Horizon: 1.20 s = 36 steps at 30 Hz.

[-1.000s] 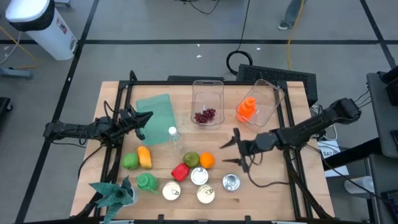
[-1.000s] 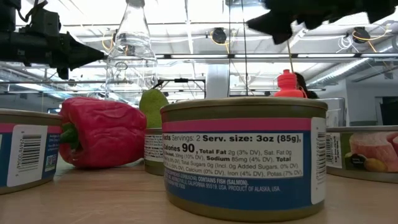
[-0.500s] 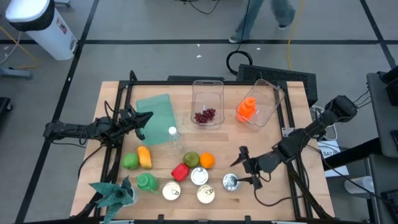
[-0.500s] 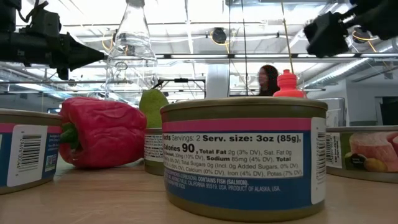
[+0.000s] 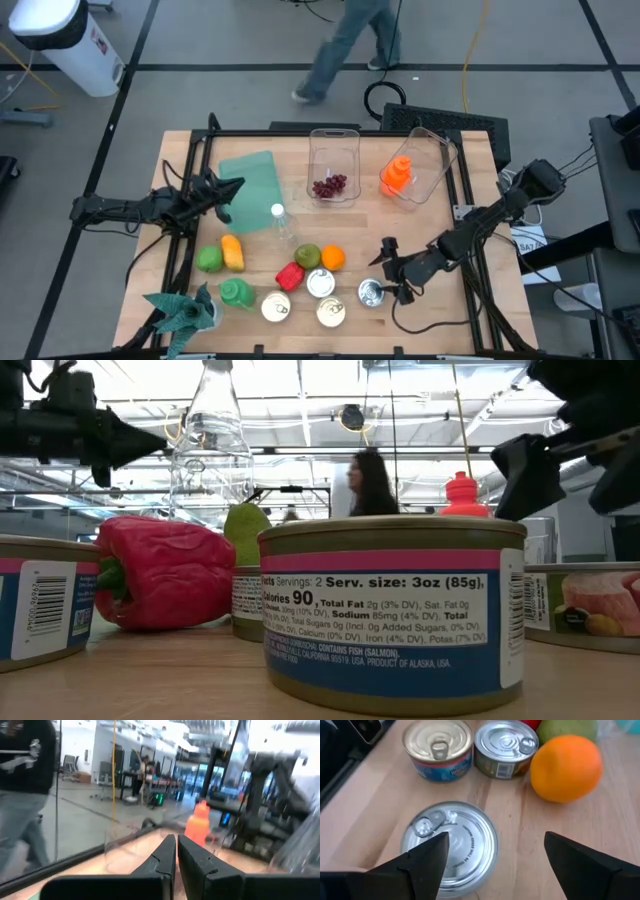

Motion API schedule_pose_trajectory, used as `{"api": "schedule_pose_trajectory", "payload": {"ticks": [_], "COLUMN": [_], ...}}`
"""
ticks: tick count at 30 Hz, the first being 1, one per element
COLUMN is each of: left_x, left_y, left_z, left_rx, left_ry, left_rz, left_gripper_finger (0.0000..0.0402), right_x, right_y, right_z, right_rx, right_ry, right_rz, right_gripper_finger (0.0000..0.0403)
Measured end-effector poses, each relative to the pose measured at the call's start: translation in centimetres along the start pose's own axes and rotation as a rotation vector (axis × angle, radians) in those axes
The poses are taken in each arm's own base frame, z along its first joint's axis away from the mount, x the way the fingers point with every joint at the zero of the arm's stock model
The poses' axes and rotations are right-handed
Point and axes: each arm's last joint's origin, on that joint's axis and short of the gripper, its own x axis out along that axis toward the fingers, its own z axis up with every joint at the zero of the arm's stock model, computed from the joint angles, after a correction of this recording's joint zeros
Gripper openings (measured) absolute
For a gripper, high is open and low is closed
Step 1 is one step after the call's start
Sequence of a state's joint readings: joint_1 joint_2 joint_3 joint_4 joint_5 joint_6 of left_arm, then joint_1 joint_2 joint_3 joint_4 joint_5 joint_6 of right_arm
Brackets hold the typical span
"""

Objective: Pick & Place Food Item
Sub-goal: Put the right green tuna can into the green bin

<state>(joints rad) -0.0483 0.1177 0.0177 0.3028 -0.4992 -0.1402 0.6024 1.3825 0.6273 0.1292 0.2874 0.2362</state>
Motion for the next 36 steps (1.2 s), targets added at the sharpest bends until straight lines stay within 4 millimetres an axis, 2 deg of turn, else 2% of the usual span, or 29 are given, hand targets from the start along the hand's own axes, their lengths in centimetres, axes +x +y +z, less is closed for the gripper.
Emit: {"api": "schedule_pose_trajectory", "payload": {"ticks": [13,25,32,36], "left_x": [-0.1,-0.3,0.4,1.1], "left_y": [-0.4,-1.1,-2.2,-2.8], "left_z": [0.2,0.3,1.0,1.2], "left_rx": [0.001,0.018,0.061,0.096], "left_ry": [-0.009,-0.021,0.042,0.086], "left_rz": [-0.051,-0.124,-0.157,-0.101], "left_gripper_finger": [0.0026,0.0026,0.0026,0.0026], "right_x": [0.3,0.3,0.3,0.3], "right_y": [-1.0,-1.0,-0.9,-0.9], "right_z": [0.2,0.2,0.4,0.4], "right_rx": [-0.017,-0.033,-0.037,-0.036], "right_ry": [0.0,0.001,-0.021,-0.02], "right_rz": [-0.031,-0.032,-0.028,-0.028], "right_gripper_finger": [0.0314,0.0314,0.0314,0.0314]}}
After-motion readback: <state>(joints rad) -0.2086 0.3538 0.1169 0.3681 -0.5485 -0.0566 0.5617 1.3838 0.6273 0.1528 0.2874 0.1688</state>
